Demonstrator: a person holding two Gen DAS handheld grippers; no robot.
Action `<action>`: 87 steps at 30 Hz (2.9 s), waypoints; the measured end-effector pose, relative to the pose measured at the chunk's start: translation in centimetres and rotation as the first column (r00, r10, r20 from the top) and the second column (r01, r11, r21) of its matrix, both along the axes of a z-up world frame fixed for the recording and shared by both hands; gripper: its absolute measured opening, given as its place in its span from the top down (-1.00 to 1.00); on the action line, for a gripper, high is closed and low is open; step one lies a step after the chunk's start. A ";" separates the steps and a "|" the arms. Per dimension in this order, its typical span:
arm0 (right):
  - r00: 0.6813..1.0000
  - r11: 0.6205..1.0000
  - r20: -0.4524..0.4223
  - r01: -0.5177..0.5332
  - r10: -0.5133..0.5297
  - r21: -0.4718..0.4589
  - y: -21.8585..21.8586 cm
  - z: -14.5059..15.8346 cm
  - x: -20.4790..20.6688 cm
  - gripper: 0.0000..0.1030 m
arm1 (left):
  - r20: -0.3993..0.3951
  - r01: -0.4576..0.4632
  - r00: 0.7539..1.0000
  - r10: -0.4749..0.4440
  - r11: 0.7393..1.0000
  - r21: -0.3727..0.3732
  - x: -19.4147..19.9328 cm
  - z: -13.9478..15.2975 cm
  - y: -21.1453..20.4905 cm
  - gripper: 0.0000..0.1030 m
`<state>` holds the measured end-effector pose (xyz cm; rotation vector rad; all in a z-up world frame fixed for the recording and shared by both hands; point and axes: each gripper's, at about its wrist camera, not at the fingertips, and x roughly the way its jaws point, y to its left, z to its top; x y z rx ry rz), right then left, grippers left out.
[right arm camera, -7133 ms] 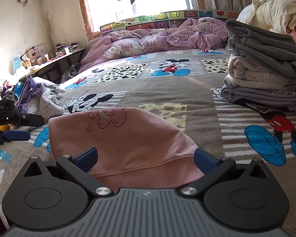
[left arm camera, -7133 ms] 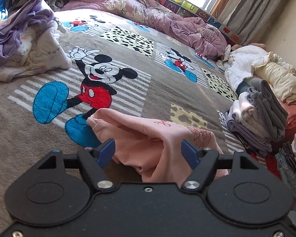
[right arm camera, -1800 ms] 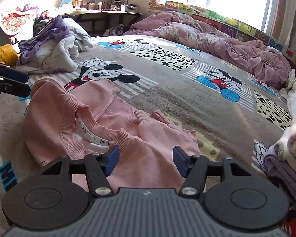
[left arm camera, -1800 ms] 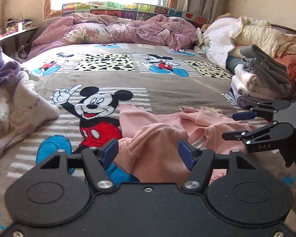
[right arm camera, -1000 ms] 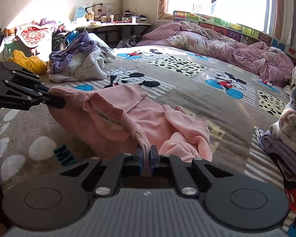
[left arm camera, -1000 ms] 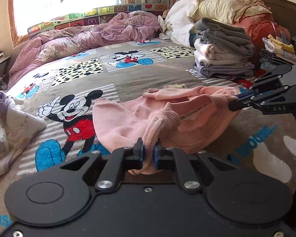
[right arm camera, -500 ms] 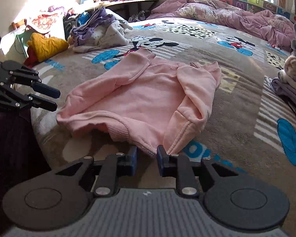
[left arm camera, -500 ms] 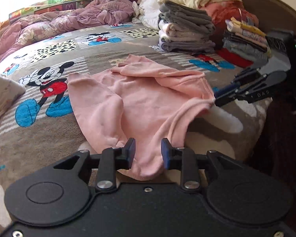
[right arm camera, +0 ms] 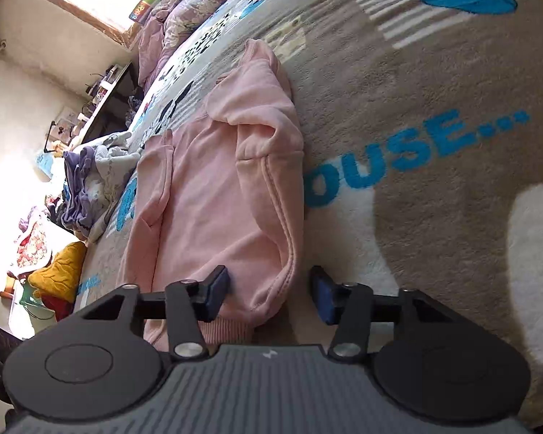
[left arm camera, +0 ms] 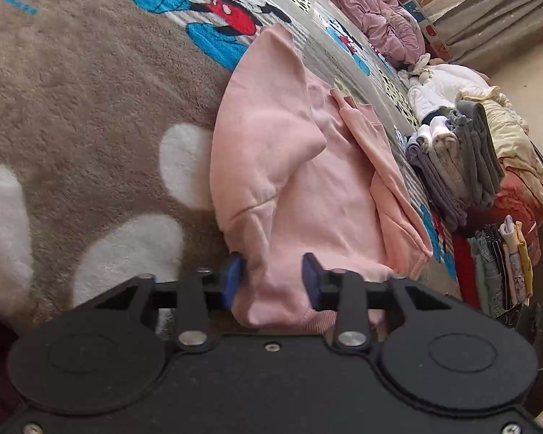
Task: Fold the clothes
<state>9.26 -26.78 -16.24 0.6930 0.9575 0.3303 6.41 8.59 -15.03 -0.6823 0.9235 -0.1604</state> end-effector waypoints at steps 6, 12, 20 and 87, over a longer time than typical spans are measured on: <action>1.000 0.999 -0.015 0.010 -0.009 0.031 0.7 -1.1 -1.9 0.82 | 0.064 -0.049 0.997 0.044 0.997 0.065 -1.3 2.6 1.9 0.99; 1.000 1.000 0.026 0.003 -0.002 -0.022 0.8 -0.8 -2.6 0.62 | -0.037 -0.024 0.999 0.028 0.996 0.089 -1.3 -0.1 1.7 0.87; 0.973 0.983 0.229 0.059 -0.018 -0.174 0.9 3.4 -3.1 0.20 | 0.164 -0.051 0.986 0.017 0.977 0.207 -1.4 3.8 1.0 0.22; 0.909 0.939 0.404 0.047 0.101 -0.341 2.2 -1.3 -1.1 -0.74 | 0.116 -0.519 0.853 0.509 0.801 0.298 2.7 0.9 21.8 0.46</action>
